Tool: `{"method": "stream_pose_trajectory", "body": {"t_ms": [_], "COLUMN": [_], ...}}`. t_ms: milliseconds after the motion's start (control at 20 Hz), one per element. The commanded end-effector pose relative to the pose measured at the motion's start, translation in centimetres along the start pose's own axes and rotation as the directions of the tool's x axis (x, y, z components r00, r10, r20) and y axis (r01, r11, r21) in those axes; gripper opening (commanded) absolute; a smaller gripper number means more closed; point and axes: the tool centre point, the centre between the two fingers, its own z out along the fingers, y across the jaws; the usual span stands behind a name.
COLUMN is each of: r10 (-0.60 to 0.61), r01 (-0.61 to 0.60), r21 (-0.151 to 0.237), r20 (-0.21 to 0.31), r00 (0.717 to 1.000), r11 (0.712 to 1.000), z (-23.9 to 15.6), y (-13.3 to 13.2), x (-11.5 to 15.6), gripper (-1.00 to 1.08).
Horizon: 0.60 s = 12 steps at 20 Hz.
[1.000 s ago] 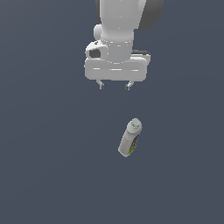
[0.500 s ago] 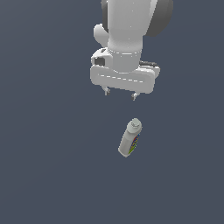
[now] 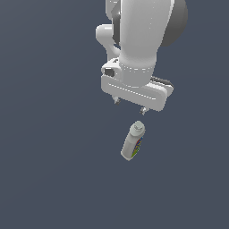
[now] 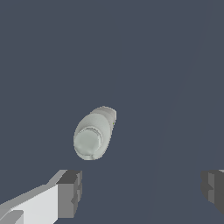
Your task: Pick up the object and move it to a goal position.
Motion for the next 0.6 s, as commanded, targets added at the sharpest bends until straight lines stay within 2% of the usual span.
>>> {"method": "stream_pose_trajectory", "body": {"t_ms": [0,550], "r10": [0.059,0.266], "r01": [-0.059,-0.266], "r21": [-0.001,-0.009], "r20": [0.005,0.02], "r00": [0.998,0.964], "r11": [0.998,0.964], "z": [0.4,2.2], "y": [-0.9,-4.0], "x": [0.4,1.6], "gripper": [1.0,1.0]}}
